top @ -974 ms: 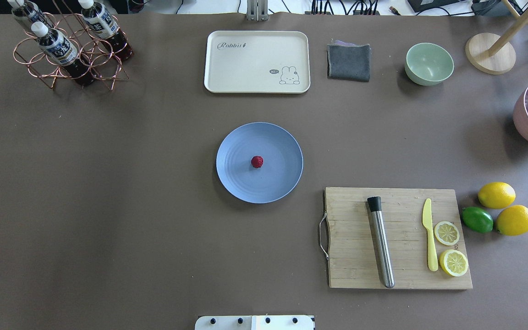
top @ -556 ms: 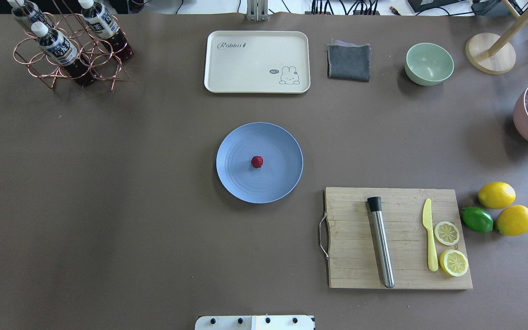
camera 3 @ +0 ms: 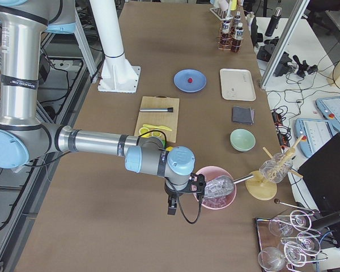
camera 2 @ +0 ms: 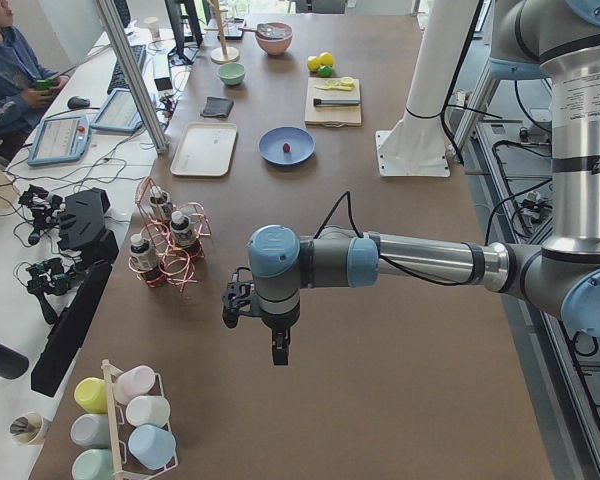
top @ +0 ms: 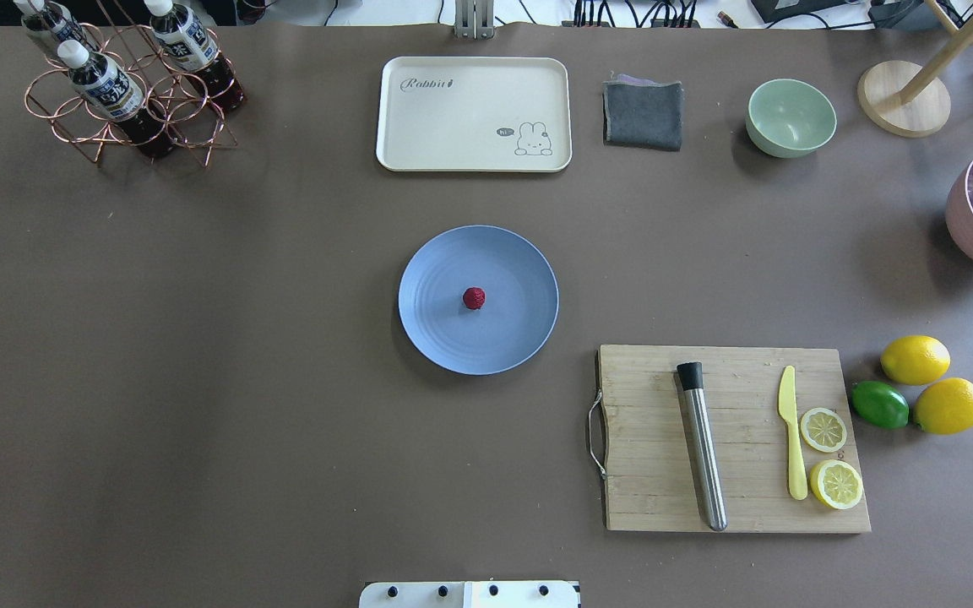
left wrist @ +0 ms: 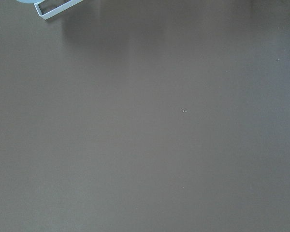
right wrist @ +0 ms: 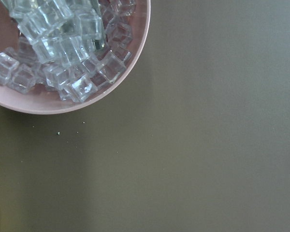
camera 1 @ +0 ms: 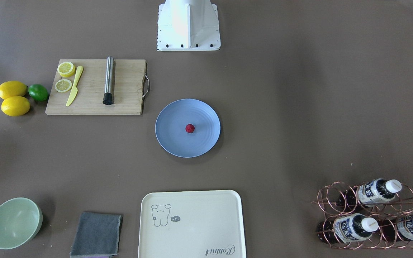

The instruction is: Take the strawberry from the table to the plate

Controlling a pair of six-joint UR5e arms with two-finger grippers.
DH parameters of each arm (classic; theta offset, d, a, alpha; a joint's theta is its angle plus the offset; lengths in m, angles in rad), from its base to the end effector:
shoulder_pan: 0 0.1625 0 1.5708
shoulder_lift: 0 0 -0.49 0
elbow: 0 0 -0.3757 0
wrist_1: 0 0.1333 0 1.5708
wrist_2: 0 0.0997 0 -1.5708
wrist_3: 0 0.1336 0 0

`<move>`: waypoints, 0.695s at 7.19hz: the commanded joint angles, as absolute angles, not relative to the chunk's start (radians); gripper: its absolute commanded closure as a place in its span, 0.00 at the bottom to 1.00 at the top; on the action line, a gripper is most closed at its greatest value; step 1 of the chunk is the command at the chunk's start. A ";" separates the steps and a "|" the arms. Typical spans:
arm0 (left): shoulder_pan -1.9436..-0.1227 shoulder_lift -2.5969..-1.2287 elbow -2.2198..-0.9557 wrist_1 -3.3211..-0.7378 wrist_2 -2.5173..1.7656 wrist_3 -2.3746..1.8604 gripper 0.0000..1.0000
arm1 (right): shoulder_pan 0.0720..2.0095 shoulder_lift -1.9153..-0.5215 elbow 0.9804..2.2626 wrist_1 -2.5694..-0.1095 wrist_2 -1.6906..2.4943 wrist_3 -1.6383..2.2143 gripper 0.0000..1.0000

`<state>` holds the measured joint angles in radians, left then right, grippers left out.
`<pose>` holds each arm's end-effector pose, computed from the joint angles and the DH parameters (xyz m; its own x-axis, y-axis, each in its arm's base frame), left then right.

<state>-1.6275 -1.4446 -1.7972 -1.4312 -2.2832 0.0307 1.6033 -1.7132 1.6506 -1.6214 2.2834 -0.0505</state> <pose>-0.0690 -0.4045 0.7160 0.7555 -0.0379 -0.6540 0.0334 0.9993 -0.0193 0.0587 -0.3914 0.7827 0.7545 0.0481 0.6545 0.0058 0.9968 -0.0800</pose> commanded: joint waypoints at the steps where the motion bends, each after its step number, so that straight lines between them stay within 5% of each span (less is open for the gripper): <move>1: -1.628 -1.445 -1.798 -1.431 -2.286 0.031 0.02 | 1.600 -1.717 1.651 -1.621 2.284 -0.051 0.00; 5: -1.628 -1.443 -1.798 -1.431 -2.287 0.031 0.02 | 1.594 -1.720 1.651 -1.621 2.284 -0.051 0.00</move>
